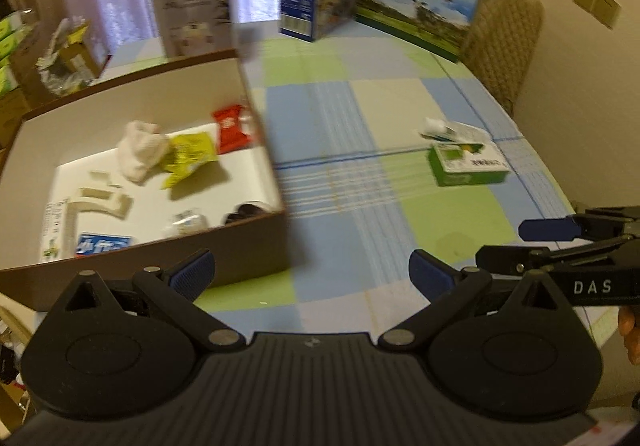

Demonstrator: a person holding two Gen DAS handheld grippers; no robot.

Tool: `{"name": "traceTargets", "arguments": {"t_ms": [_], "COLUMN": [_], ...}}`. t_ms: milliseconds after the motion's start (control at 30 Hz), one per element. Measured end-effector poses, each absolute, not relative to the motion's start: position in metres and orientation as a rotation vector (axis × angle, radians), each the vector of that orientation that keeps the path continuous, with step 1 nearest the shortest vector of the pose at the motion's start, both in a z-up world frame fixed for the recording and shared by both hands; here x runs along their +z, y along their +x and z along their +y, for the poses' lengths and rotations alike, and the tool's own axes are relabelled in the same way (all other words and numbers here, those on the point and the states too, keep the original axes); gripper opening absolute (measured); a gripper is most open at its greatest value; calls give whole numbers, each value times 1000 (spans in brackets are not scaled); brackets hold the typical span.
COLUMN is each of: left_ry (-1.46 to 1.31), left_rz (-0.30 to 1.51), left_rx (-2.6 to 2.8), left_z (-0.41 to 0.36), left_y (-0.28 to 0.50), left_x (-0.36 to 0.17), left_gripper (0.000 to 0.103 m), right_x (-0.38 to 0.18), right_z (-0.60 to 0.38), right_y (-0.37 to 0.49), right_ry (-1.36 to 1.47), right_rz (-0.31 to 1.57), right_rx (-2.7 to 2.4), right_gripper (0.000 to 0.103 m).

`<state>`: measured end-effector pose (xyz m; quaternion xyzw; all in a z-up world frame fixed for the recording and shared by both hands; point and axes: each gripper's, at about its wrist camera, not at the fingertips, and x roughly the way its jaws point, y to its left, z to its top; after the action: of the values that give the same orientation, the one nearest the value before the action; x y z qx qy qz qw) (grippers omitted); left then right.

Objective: Organize objects
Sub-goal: 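Withdraw both grippers from the box toward the spray box and tube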

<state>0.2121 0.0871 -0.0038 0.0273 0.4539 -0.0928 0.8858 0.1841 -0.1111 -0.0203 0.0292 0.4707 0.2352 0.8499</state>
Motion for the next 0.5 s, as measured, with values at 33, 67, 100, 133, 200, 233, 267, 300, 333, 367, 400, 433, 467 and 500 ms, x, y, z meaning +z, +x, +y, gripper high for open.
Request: {"name": "traceTargets", "arguments": {"t_ms": [33, 67, 100, 133, 200, 233, 267, 300, 333, 367, 400, 433, 467, 500], "left_ry": [59, 62, 65, 68, 75, 77, 81, 86, 91, 96, 100, 103, 106, 110], "left_rz": [948, 951, 952, 953, 956, 956, 957, 958, 960, 962, 964, 966, 968, 970], "left_rx": [-203, -214, -223, -231, -247, -254, -261, -269, -277, -287, -294, -302, -311, -318], "left_z": [81, 76, 70, 65, 55, 51, 46, 41, 36, 31, 26, 21, 16, 11], "left_y": [212, 212, 212, 212, 213, 214, 214, 215, 217, 218, 219, 221, 223, 224], "left_x": [-5, -6, -6, -7, -9, -10, -11, -13, -14, -16, -18, -20, -22, -24], "left_gripper": [102, 102, 102, 102, 102, 102, 102, 102, 102, 102, 102, 102, 102, 102], "right_x": [-21, -22, -22, -23, -25, -26, -27, -28, -29, -29, -30, -32, -33, -34], "right_z": [-117, -122, -127, -133, -144, -149, -155, -161, -165, -172, -176, -181, -186, -191], "right_y": [184, 184, 185, 185, 186, 187, 188, 189, 189, 190, 191, 191, 192, 193], "right_ry": [64, 66, 68, 71, 79, 84, 88, 92, 95, 100, 103, 106, 111, 116], "right_rz": [994, 996, 997, 999, 1002, 1003, 1005, 1005, 1006, 1007, 1009, 1012, 1015, 1019], "right_rx": [487, 479, 471, 460, 439, 426, 413, 403, 394, 382, 373, 363, 354, 346], "right_gripper": [65, 65, 65, 65, 65, 65, 65, 65, 65, 65, 65, 65, 65, 65]}}
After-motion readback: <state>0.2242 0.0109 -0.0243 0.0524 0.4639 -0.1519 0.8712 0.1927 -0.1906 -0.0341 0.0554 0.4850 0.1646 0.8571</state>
